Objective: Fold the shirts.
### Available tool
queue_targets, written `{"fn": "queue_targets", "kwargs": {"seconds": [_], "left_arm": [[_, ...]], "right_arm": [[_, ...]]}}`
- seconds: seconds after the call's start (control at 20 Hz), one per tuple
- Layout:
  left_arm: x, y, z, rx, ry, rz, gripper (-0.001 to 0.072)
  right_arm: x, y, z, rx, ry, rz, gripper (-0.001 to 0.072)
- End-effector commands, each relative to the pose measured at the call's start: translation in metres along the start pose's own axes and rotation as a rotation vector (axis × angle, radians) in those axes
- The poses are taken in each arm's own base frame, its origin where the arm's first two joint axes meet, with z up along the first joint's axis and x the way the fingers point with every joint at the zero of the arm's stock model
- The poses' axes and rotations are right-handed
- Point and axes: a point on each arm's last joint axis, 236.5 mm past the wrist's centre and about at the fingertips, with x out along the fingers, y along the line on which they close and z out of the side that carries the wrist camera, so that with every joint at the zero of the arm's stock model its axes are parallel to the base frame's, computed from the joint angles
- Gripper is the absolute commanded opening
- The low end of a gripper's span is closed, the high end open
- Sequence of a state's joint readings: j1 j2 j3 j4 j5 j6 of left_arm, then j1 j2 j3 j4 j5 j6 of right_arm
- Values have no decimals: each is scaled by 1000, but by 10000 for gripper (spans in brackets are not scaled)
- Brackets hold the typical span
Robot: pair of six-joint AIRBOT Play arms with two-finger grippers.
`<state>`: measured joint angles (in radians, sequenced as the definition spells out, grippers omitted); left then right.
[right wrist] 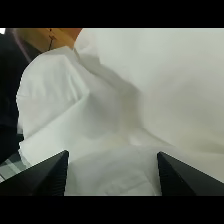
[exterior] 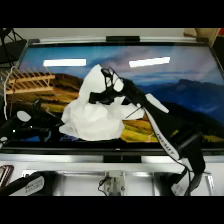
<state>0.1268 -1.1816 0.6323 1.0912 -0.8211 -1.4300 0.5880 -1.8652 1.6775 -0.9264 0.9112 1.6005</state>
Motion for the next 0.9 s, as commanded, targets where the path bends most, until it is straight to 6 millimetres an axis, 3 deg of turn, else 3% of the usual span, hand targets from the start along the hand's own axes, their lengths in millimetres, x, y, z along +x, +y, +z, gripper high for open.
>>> {"fn": "queue_targets", "kwargs": {"seconds": [0.0,0.2,0.35,0.4,0.45,0.55,0.65,0.7,0.75,0.85], "left_arm": [[4,-8,5,20,-35,-8,196],[4,-9,5,24,-34,-9,58],[4,-10,4,24,-32,-10,58],[4,-10,4,23,-33,-11,58],[3,-11,5,22,-36,-15,58],[1,-14,7,17,-46,-24,58],[-1,-16,8,16,-51,-29,58],[-1,-16,8,15,-52,-30,58],[-1,-16,8,15,-53,-30,58],[-3,-17,9,18,-61,-32,58]], "right_arm": [[18,3,-6,-1,7,7,691],[23,7,-6,-16,-3,10,682],[11,15,-7,7,12,40,675],[5,14,-13,11,44,36,585],[3,10,-28,-4,108,17,549],[0,-15,-65,-53,267,-82,549],[3,-27,-87,-43,357,-116,547],[7,-27,-89,-38,364,-111,423],[9,-25,-85,-34,345,-106,227],[9,-20,-74,-26,301,-89,56]]}}
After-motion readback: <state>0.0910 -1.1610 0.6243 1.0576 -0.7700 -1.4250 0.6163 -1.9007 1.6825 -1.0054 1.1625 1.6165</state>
